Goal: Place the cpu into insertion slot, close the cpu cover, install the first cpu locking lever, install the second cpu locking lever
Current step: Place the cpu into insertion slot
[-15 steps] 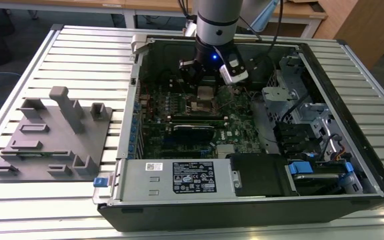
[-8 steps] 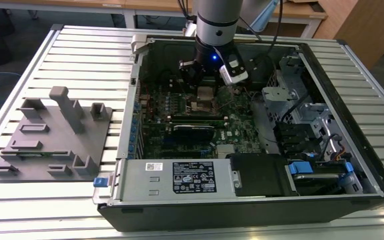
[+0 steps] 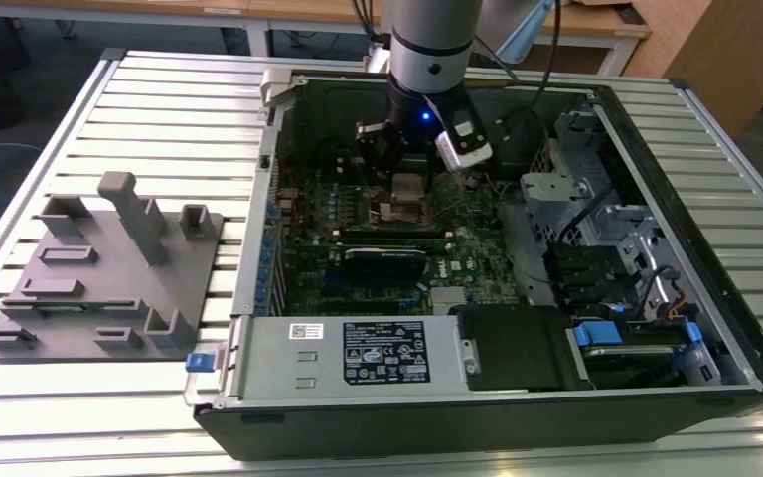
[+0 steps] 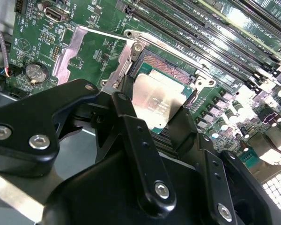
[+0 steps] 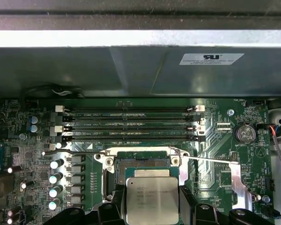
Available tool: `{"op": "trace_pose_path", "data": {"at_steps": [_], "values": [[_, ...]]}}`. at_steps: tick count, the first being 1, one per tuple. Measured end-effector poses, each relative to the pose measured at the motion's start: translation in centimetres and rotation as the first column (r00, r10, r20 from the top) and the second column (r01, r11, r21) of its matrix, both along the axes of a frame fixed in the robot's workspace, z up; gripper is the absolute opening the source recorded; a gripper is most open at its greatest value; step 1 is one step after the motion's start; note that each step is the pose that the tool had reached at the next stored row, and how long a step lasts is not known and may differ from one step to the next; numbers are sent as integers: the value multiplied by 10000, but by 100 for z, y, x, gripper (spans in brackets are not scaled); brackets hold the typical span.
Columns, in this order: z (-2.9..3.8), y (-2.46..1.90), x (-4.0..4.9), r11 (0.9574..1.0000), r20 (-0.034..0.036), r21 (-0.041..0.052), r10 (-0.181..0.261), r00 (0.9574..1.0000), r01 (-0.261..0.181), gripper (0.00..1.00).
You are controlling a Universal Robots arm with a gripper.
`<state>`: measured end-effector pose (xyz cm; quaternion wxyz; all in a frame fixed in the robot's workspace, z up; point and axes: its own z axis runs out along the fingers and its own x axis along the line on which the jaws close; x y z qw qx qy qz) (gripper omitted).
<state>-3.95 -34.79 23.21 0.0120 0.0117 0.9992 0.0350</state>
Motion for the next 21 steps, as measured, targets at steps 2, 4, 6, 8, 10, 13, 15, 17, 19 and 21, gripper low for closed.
{"op": "trace_pose_path", "data": {"at_steps": [2,4,6,8,10,13,15,17,19,21], "values": [[-5,0,0,10000,1,0,0,10000,0,54],[-5,0,0,10000,1,0,0,10000,0,54],[-11,1,-1,10000,5,4,0,10000,0,54],[-19,0,-5,10000,8,1,0,10000,0,54],[-28,0,-7,10000,10,2,1,10000,-1,54],[-43,0,-8,10000,9,-2,7,10000,-7,54],[-53,0,-8,10000,10,-5,39,10000,-39,54],[-60,0,-9,10000,8,-11,64,10000,-64,54],[-64,0,-12,10000,7,-23,66,10000,-66,54],[-66,0,-21,10000,9,-23,67,10000,-67,54]]}}
